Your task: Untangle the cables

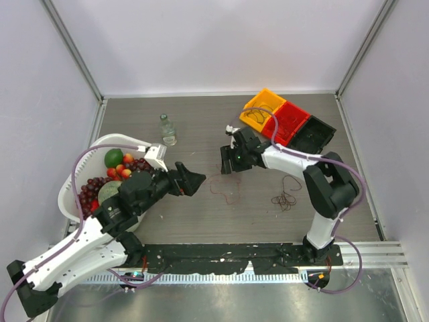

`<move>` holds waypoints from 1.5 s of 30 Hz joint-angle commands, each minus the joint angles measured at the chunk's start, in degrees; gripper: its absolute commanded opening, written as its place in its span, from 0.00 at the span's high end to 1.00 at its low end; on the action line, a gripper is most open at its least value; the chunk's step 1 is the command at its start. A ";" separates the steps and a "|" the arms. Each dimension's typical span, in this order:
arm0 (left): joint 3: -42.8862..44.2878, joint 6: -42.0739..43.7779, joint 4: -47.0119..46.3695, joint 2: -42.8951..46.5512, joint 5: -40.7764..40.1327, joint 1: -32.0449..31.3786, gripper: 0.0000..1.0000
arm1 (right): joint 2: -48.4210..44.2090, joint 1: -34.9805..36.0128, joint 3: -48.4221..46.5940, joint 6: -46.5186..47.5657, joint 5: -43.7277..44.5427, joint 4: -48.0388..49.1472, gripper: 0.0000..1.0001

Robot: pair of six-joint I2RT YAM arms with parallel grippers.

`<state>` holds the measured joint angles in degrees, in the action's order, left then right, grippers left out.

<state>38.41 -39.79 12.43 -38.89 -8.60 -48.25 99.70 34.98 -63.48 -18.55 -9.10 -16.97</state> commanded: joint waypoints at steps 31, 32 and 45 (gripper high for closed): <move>1.14 6.39 5.77 6.73 -3.62 0.35 0.03 | 12.01 17.75 -3.05 8.79 22.28 -7.11 0.85; 1.31 6.39 5.85 6.73 -3.62 0.35 0.03 | 11.49 18.01 -3.05 8.18 24.46 -6.76 0.93; 1.31 6.13 6.56 7.43 -3.97 0.35 0.03 | -8.10 13.73 -1.82 0.36 26.68 -2.80 0.99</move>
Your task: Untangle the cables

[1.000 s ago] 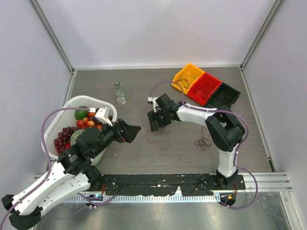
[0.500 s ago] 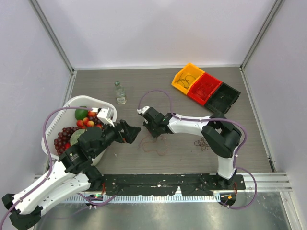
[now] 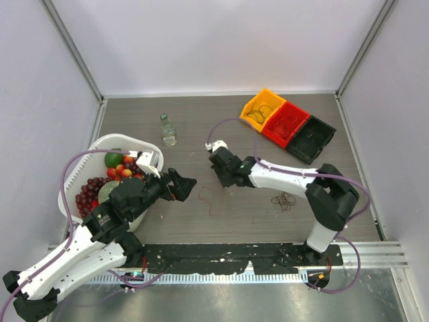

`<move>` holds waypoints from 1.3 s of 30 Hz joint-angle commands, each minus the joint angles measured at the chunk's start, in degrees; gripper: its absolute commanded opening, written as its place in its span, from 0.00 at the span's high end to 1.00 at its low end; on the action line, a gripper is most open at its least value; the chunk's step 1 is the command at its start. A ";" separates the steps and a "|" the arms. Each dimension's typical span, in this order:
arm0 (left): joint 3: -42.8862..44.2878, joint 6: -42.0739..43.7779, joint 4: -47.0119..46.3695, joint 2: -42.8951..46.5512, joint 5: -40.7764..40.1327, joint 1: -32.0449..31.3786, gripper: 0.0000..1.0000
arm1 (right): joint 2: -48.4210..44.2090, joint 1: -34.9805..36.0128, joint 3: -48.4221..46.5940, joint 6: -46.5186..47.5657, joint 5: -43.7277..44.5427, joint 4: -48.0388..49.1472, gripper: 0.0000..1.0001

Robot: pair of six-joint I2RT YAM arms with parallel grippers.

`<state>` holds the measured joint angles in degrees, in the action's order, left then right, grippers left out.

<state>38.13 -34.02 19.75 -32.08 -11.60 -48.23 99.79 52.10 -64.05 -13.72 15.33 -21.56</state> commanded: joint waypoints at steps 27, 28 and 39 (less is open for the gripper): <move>2.30 0.01 3.98 3.68 -0.53 0.24 0.03 | 10.16 -16.76 -18.29 -6.68 -1.18 -7.16 0.92; 2.21 -0.25 4.24 3.86 -0.62 0.24 0.03 | 10.69 -16.85 -18.65 -6.59 -1.44 -7.61 0.89; 1.95 -0.61 3.02 2.81 0.08 0.33 0.03 | 8.23 -18.52 -14.79 -2.73 -18.14 -2.61 0.39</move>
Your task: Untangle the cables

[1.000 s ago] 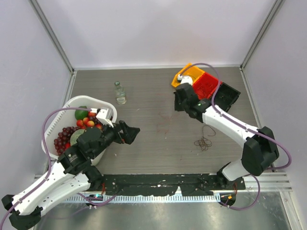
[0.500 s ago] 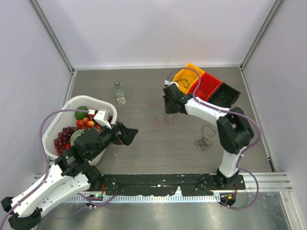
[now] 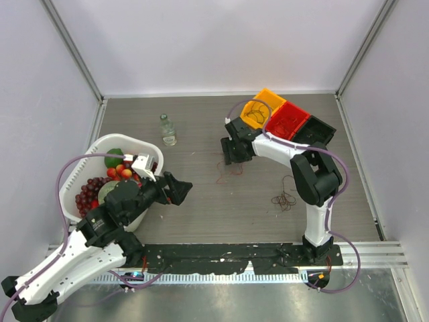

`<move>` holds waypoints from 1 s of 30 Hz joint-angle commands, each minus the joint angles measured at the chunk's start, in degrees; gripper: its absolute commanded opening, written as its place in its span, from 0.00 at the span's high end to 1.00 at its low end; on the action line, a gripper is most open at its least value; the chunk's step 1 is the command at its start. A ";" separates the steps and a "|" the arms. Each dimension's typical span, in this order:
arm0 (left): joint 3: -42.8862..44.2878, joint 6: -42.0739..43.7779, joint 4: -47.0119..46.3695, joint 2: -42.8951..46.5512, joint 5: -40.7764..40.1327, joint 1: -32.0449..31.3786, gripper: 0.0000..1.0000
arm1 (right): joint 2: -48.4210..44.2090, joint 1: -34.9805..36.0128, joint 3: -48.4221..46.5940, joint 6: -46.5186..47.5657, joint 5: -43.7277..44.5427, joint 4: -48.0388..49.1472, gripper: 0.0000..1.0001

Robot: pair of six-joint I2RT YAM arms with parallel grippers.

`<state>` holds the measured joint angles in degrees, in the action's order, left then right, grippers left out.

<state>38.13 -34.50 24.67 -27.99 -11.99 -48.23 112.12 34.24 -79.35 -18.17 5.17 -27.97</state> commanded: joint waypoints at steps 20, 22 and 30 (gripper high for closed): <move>2.12 -0.39 -2.87 -2.77 1.35 0.33 0.03 | -1.21 5.39 1.75 5.25 -2.57 8.90 0.34; 2.21 -0.39 -2.78 -2.95 1.53 0.24 0.03 | -0.06 6.54 0.78 5.25 0.87 8.28 0.35; 1.77 -1.18 -2.52 -2.07 1.35 0.33 0.03 | 1.44 10.05 1.56 4.73 8.71 6.43 0.39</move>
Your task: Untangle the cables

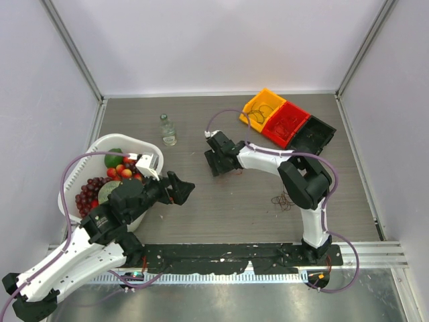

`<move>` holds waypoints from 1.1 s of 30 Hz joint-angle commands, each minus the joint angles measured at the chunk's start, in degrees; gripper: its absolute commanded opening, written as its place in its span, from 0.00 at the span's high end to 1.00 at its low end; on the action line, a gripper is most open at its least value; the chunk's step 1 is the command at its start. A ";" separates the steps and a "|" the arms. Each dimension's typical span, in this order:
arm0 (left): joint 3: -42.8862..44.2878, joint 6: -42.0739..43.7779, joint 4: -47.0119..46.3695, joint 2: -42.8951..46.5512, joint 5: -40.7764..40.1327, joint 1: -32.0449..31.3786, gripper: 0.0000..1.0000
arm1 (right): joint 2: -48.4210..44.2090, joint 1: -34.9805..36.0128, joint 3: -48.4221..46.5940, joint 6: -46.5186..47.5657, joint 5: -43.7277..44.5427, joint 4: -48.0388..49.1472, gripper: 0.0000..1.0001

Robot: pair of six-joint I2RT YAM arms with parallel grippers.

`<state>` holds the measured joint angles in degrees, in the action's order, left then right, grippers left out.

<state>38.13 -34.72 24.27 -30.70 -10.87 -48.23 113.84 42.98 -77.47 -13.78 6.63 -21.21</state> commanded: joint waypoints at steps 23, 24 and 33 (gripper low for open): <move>1.95 -2.11 -2.65 0.29 1.38 0.33 0.03 | -1.43 -0.09 1.71 6.66 16.58 -1.64 0.30; 1.95 -2.11 -2.74 0.29 1.47 0.24 0.03 | -1.78 -1.14 1.97 6.23 12.83 -1.29 0.30; 1.69 -2.02 -2.56 0.46 1.38 0.33 0.03 | -4.33 -5.89 8.57 0.25 -5.06 5.13 0.58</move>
<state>38.13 -36.12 23.99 -30.63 -9.85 -48.23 110.39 36.82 -70.78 -11.14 7.25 -16.32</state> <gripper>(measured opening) 0.970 0.510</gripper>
